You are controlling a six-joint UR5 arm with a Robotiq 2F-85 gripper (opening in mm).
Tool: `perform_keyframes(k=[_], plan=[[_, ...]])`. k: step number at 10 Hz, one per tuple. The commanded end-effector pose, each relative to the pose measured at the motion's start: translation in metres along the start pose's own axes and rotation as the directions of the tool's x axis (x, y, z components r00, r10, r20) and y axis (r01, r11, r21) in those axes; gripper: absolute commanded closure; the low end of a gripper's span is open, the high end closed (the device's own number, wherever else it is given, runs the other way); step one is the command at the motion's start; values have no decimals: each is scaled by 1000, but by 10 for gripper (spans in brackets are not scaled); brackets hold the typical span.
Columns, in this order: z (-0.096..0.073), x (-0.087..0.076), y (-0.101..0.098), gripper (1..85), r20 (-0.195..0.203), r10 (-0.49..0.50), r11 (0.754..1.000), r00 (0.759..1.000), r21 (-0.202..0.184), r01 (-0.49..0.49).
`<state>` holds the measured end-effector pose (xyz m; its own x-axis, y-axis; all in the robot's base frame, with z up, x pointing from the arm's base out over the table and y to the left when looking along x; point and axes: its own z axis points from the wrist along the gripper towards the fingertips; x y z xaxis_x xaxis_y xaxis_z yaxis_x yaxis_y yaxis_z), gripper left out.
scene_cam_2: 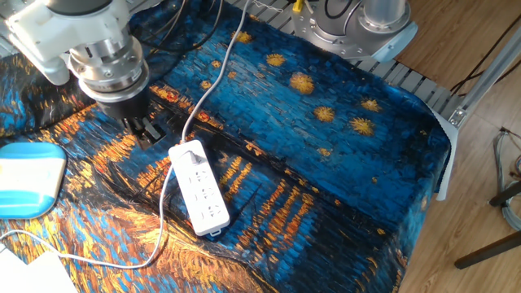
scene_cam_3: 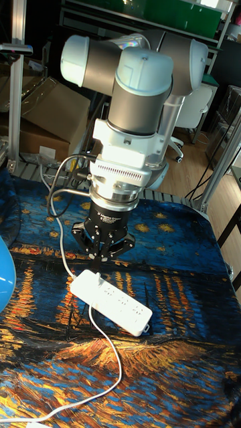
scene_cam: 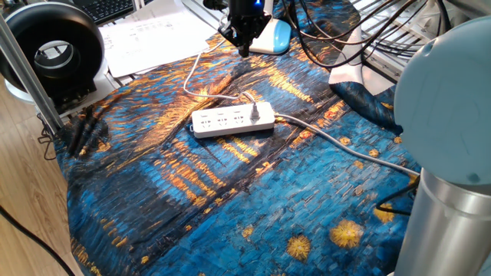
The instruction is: Plug in the power cord of the desk lamp, turn on the socket, and light up the desk lamp
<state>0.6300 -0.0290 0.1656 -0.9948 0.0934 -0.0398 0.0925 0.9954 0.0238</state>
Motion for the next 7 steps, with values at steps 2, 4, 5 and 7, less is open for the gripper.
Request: perform_keyframes(k=[2,4,5,7], plan=[[-1,-5,3,843,11,-49,998,999,-29,50],[-2,-10,6,843,29,-76,996,997,-40,77],[-2,-12,6,843,40,-71,997,997,-37,73],[-1,-8,0,843,20,-9,1000,1000,-16,9]])
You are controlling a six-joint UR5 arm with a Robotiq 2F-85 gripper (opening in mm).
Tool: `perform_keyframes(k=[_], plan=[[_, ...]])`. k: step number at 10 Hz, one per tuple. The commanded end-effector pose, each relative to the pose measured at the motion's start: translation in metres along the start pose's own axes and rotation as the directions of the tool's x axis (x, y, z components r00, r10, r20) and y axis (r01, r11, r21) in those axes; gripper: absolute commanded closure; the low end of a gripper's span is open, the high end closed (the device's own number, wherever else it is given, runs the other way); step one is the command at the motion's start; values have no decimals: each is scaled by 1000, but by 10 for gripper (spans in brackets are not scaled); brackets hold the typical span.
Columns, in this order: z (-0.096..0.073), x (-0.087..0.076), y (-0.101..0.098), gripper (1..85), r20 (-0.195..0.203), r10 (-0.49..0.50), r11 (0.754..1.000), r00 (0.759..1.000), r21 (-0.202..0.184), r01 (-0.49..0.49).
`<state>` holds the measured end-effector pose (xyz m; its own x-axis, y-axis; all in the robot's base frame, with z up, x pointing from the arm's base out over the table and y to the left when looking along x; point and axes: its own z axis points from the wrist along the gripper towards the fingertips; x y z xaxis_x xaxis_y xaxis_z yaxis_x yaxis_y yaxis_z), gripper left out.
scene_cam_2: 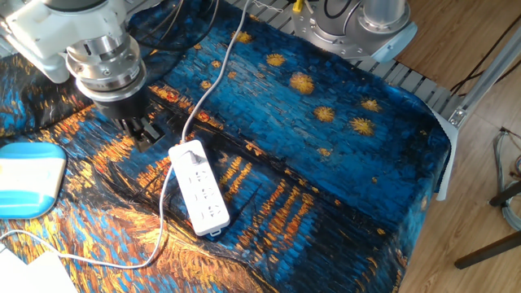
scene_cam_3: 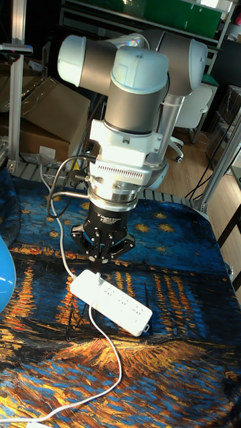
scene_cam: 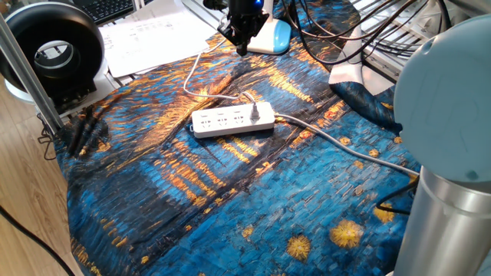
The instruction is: Plug in the power cord of the desk lamp, turn on the socket, and light up the desk lamp
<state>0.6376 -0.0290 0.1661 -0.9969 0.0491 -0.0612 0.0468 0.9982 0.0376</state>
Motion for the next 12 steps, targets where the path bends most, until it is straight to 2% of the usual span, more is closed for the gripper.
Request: perform_keyframes(k=[1,2,3,5,8,12], plan=[[1,-3,-7,843,6,40,999,999,7,-40],[5,-4,-6,843,8,51,999,999,-18,-51],[6,2,-11,843,-11,59,998,998,-17,-59],[0,12,-13,843,-4,61,998,998,-12,-61],[2,2,-17,843,27,32,999,999,-10,-32],[3,5,-17,843,10,15,1000,1000,-7,-15]])
